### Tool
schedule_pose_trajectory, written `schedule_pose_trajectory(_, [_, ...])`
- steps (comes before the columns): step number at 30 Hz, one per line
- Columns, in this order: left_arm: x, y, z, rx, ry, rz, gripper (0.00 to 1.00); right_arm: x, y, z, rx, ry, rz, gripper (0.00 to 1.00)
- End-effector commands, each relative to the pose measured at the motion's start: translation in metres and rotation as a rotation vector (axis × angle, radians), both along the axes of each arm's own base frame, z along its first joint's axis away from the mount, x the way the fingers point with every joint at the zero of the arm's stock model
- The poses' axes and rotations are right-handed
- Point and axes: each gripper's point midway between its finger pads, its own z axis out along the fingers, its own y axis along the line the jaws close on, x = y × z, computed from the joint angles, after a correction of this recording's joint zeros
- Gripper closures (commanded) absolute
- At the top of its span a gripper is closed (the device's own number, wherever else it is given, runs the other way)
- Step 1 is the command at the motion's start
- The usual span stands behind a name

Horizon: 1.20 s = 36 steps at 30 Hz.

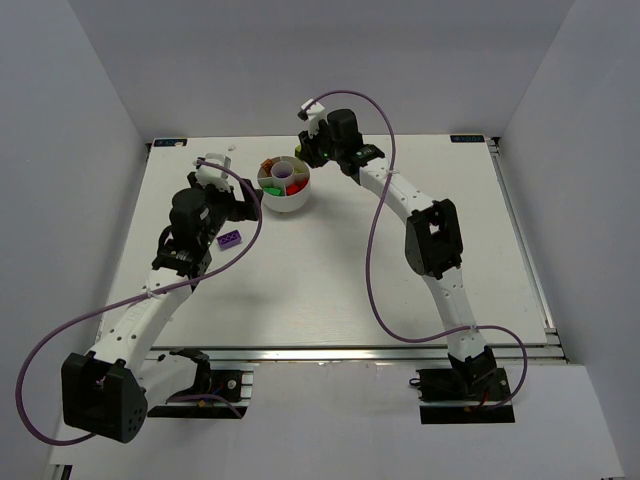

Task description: Sort the legos into containers by color

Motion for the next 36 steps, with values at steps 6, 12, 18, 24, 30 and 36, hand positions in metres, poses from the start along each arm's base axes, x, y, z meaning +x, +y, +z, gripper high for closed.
schedule_pose_trajectory(6, [0.001, -0.002, 0.018, -0.019, -0.035, -0.014, 0.02, 0.009, 0.005, 0.024, 0.040, -0.073, -0.001, 1.00])
schedule_pose_trajectory(12, [0.001, -0.002, 0.017, -0.018, -0.032, -0.014, 0.02, 0.012, 0.002, 0.028, 0.038, -0.086, -0.019, 1.00])
schedule_pose_trajectory(18, [0.001, -0.003, 0.017, -0.018, -0.032, -0.014, 0.02, 0.027, -0.014, 0.037, 0.027, -0.122, -0.139, 1.00])
schedule_pose_trajectory(24, [0.000, -0.002, 0.017, -0.020, -0.033, -0.014, 0.02, 0.028, -0.016, 0.037, 0.023, -0.125, -0.149, 1.00])
schedule_pose_trajectory(30, [0.001, -0.003, 0.019, -0.023, -0.035, -0.017, 0.02, 0.028, -0.017, 0.034, 0.015, -0.123, -0.153, 1.00])
schedule_pose_trajectory(36, [0.001, -0.003, 0.018, -0.022, -0.032, -0.018, 0.02, 0.028, -0.018, 0.033, 0.011, -0.122, -0.154, 1.00])
